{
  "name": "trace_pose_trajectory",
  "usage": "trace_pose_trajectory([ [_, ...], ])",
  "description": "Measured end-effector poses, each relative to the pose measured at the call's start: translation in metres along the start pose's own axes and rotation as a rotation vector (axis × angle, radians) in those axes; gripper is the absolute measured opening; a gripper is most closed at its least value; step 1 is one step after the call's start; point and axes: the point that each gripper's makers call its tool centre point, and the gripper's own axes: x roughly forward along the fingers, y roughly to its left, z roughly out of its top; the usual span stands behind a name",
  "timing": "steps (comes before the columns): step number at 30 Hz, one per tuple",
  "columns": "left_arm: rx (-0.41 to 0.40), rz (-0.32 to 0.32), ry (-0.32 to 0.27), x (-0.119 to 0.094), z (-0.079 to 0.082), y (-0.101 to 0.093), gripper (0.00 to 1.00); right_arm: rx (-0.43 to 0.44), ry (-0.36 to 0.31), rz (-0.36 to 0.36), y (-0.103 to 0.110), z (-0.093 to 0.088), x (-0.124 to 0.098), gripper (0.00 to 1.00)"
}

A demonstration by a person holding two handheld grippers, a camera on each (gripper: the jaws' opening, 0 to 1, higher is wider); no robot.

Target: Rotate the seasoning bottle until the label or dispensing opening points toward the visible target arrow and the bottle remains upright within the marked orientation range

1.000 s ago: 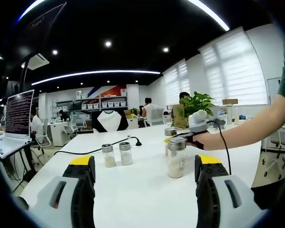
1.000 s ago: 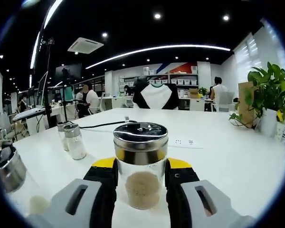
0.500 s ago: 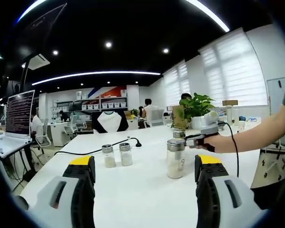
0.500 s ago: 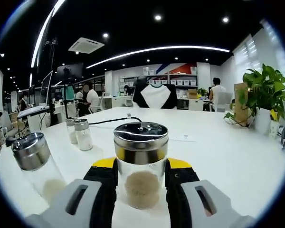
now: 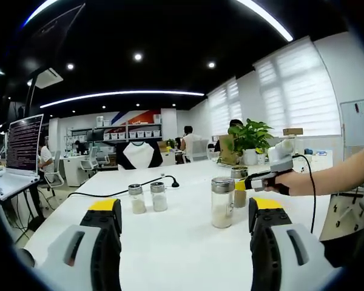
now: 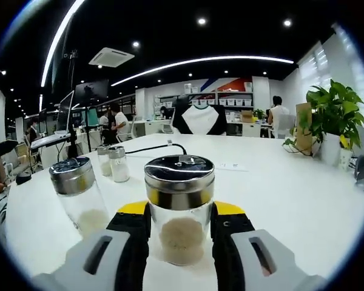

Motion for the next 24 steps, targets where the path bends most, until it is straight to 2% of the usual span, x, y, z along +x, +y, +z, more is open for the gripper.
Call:
trace_pose_trajectory([
  [7, -0.005, -0.011, -0.002, 0.000, -0.001, -0.004, 0.91, 0.001, -0.002, 0.012, 0.015, -0.006, -0.023, 0.37],
  [12, 0.004, -0.014, -0.004, -0.002, 0.000, -0.002, 0.91, 0.002, -0.008, 0.009, 0.023, -0.009, -0.032, 0.37],
  [24, -0.001, 0.006, -0.010, -0.008, 0.003, 0.003, 0.91, -0.008, -0.009, 0.022, 0.024, -0.011, -0.031, 0.37],
])
